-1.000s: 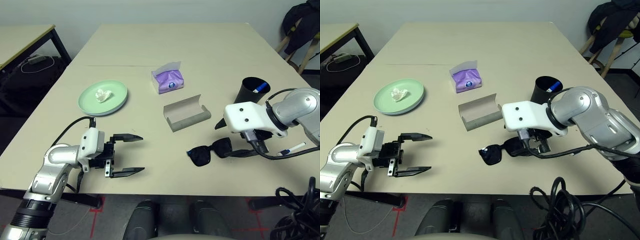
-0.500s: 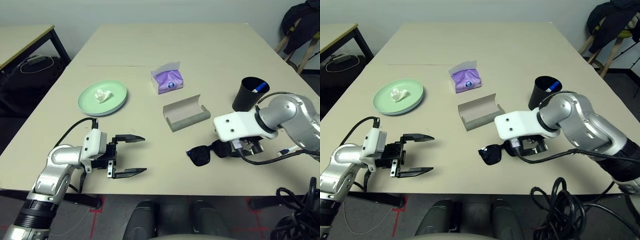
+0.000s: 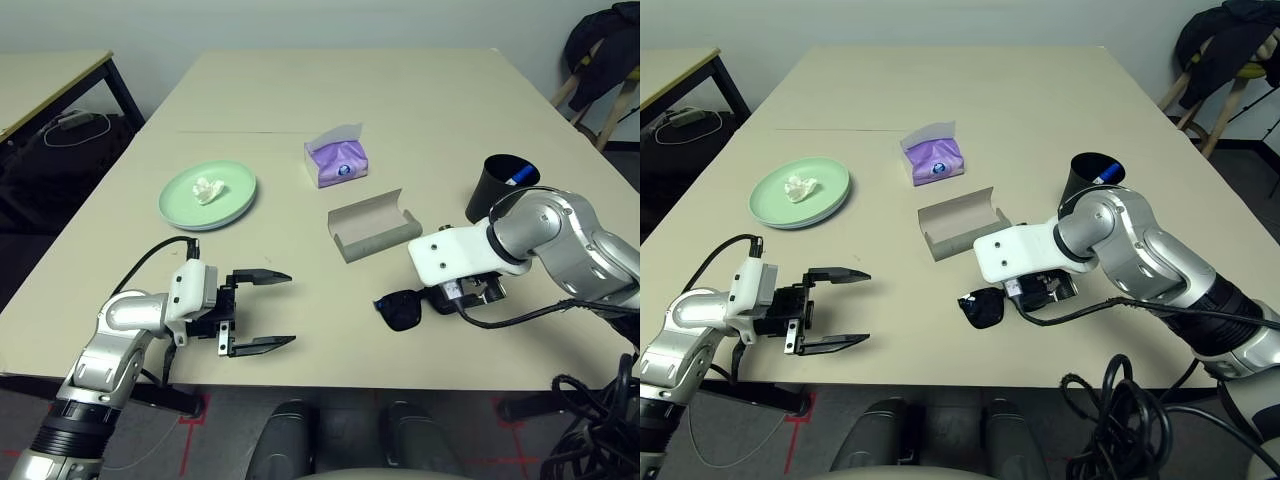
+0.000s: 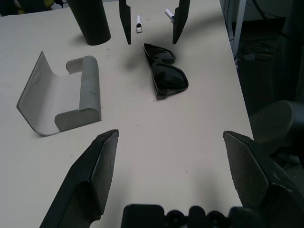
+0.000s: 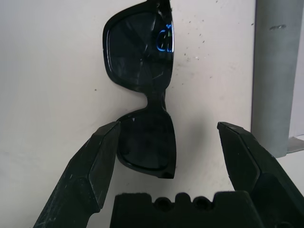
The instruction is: Organize and tidy the items on the table.
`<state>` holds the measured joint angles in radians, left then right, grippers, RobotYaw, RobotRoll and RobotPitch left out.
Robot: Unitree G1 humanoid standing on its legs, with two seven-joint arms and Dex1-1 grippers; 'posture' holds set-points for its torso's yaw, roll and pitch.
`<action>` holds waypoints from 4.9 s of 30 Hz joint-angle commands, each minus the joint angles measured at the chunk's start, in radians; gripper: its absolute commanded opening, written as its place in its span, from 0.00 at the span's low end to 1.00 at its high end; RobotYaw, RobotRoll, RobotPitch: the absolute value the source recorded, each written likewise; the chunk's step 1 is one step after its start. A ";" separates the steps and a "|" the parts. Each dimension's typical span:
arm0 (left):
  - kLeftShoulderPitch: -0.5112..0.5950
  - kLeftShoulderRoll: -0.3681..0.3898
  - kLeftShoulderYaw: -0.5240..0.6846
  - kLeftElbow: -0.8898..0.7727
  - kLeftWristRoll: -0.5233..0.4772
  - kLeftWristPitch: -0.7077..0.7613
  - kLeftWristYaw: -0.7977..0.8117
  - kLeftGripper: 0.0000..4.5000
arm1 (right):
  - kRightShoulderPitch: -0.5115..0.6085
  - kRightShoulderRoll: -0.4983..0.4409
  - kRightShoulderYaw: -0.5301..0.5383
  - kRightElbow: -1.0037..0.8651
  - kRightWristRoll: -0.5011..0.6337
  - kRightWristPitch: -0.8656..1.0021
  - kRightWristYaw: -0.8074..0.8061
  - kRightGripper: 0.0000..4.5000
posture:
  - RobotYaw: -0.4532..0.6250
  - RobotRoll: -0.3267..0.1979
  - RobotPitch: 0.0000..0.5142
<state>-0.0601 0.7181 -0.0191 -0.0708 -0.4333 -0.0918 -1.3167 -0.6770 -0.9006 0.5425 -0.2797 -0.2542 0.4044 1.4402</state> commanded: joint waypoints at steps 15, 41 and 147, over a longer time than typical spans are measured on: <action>0.014 -0.005 -0.018 -0.026 0.019 -0.010 0.006 0.99 | 0.010 0.084 0.071 -0.022 -0.126 0.075 0.002 1.00 | 0.46 0.62 0.11; 0.034 0.001 -0.018 -0.060 0.018 0.008 0.016 0.99 | 0.044 0.146 0.115 0.003 -0.273 0.019 -0.060 1.00 | 0.47 0.62 0.12; 0.044 0.001 -0.036 -0.097 0.027 0.028 0.049 1.00 | -0.397 0.426 0.032 0.887 -0.423 -0.983 -0.610 0.39 | 0.50 0.62 0.14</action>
<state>-0.0266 0.7128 -0.0411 -0.1453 -0.4239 -0.0643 -1.2693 -1.0564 -0.4821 0.5613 0.5942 -0.6678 -0.5674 0.8398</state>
